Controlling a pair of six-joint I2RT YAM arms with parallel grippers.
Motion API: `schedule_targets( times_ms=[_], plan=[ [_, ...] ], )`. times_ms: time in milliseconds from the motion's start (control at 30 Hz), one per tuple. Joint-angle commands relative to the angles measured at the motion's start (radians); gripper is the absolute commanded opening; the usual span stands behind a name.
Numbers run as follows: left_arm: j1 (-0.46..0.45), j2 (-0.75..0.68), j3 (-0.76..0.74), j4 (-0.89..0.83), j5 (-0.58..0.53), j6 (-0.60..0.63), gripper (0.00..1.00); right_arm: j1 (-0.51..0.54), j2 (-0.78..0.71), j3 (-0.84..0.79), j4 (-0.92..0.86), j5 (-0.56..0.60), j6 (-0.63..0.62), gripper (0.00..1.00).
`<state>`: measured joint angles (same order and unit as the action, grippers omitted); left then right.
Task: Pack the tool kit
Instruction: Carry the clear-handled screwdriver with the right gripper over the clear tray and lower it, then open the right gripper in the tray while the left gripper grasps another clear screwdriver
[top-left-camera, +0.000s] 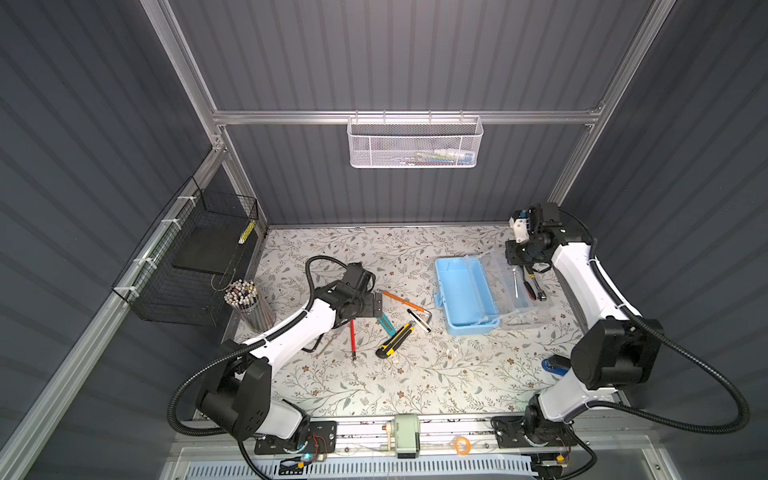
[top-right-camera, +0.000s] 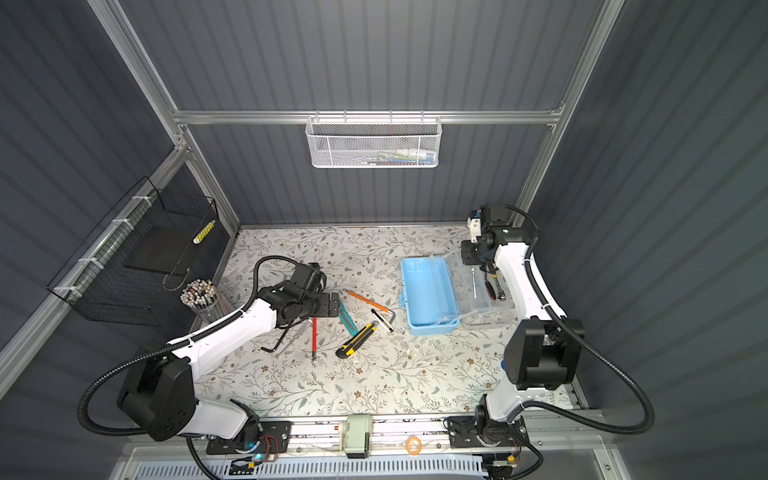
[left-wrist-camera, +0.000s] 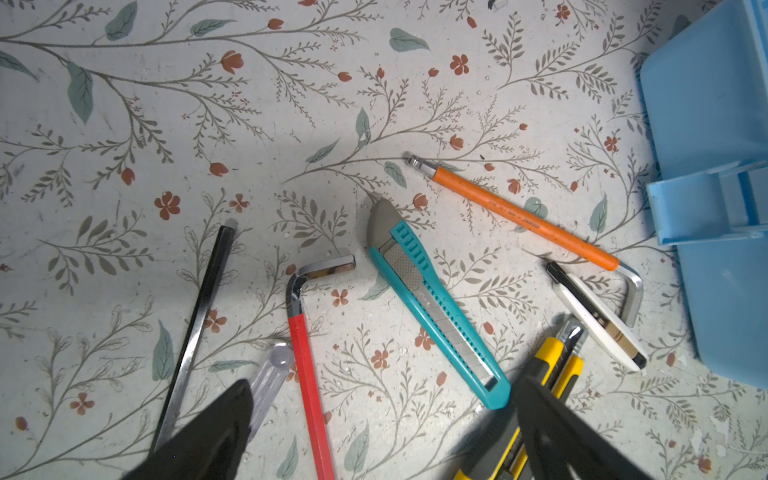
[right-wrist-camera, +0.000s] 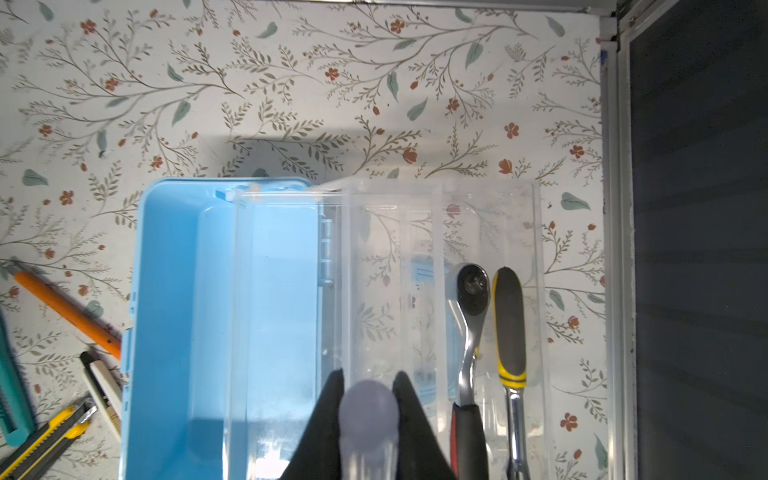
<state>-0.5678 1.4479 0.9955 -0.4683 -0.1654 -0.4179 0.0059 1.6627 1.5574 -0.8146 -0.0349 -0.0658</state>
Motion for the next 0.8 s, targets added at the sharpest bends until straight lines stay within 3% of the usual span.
schedule_targets(
  times_ms=[0, 333, 500, 633, 767],
  plan=[
    [0.006, -0.014, -0.018, -0.018, -0.011, 0.016, 1.0, -0.004, 0.021, -0.025, 0.002, 0.028, -0.016, 0.05],
    [0.015, -0.015, -0.028, -0.038, -0.048, -0.004, 1.0, -0.004, 0.043, -0.087, 0.046, -0.018, 0.027, 0.17],
    [0.08, 0.016, -0.046, -0.077, -0.046, -0.056, 0.99, -0.004, 0.037, -0.112, 0.058, -0.023, 0.047, 0.27],
    [0.094, 0.013, -0.08, -0.072, -0.04, -0.058, 0.96, -0.004, 0.022, -0.115, 0.071, -0.036, 0.062, 0.34],
    [0.104, 0.01, -0.113, -0.082, -0.054, -0.076, 0.85, -0.003, 0.011, -0.111, 0.086, -0.048, 0.083, 0.43]
  ],
)
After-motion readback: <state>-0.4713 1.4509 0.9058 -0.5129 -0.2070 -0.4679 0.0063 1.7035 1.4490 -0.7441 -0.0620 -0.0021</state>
